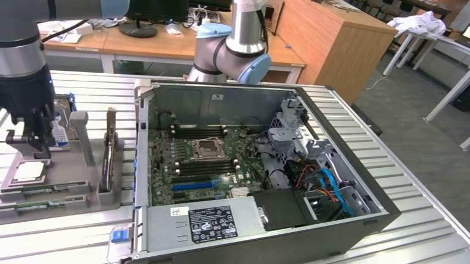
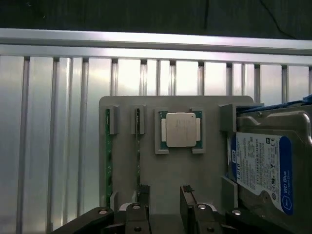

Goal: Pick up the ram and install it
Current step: 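Pick up the ram and move it above insertion slot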

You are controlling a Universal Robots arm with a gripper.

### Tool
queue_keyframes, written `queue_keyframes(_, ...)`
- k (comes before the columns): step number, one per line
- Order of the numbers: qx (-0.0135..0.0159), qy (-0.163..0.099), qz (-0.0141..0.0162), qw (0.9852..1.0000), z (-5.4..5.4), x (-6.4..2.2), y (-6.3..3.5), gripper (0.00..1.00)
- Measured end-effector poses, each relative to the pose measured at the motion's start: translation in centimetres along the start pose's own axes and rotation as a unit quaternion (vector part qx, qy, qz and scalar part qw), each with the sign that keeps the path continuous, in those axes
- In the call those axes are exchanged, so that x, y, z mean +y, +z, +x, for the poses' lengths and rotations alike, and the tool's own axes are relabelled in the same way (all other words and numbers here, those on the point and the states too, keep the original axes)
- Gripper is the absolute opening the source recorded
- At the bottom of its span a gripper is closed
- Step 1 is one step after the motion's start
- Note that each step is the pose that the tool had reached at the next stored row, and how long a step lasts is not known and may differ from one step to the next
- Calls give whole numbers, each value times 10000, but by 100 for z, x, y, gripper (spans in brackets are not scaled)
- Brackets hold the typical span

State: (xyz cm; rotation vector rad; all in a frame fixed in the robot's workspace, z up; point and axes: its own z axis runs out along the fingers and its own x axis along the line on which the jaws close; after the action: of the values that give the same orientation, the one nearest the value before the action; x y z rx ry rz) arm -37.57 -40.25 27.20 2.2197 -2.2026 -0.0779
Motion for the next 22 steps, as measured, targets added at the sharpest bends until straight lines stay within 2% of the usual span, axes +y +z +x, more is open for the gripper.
queue_keyframes(6,-30,-2,1,10000,211,12,4,38)
queue_keyframes(15,-43,-2,1,10000,516,63,7,38)
queue_keyframes(18,-44,-3,1,10000,532,68,13,38)
queue_keyframes(22,-43,-10,-1,10000,535,65,84,38)
